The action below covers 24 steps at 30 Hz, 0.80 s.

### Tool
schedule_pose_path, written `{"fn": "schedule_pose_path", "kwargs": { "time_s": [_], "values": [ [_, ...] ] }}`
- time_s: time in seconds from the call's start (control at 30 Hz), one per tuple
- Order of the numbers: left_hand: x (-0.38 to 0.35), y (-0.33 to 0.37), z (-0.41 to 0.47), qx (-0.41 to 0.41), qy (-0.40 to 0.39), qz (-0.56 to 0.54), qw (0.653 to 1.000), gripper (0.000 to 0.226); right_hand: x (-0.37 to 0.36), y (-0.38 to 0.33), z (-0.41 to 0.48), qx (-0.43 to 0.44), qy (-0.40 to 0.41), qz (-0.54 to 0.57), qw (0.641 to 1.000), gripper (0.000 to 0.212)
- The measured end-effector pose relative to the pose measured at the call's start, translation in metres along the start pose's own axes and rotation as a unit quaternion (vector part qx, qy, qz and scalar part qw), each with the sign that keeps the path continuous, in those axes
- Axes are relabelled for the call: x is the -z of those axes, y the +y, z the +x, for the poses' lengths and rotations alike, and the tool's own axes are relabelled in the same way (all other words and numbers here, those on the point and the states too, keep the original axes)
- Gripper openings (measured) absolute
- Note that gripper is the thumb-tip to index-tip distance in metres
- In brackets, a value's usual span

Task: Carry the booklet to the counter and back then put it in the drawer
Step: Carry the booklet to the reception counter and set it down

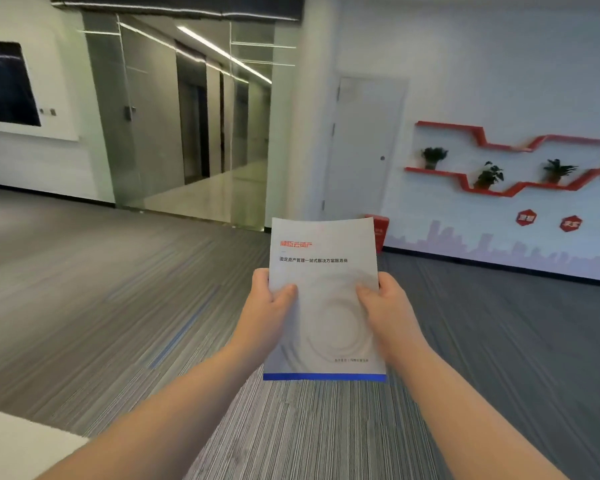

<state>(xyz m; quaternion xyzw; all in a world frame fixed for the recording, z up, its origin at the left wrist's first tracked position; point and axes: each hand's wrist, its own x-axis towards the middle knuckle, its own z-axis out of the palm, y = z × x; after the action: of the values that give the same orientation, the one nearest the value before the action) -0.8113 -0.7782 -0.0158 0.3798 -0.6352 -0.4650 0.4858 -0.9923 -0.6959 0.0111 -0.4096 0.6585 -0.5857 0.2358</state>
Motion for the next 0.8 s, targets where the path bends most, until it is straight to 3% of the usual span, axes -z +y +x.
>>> {"fn": "schedule_pose_path", "kwargs": {
  "time_s": [0.2,0.47,0.6,0.8],
  "values": [
    [0.009,-0.041,0.1,0.002,0.052,0.042,0.998,0.013,-0.059,0.025,0.119,0.0,-0.064,0.031,0.997,0.009],
    [0.045,-0.089,0.23,0.036,0.188,0.076,0.979,0.013,-0.179,0.043,0.279,0.003,-0.196,0.069,0.978,0.011],
    [0.092,-0.098,0.277,0.05,0.28,0.099,0.954,0.013,-0.268,0.028,0.344,0.039,-0.286,0.066,0.955,0.011],
    [0.199,-0.11,0.299,0.08,0.4,0.15,0.901,0.016,-0.421,0.006,0.358,0.063,-0.408,0.087,0.907,0.011]
  ]
}}
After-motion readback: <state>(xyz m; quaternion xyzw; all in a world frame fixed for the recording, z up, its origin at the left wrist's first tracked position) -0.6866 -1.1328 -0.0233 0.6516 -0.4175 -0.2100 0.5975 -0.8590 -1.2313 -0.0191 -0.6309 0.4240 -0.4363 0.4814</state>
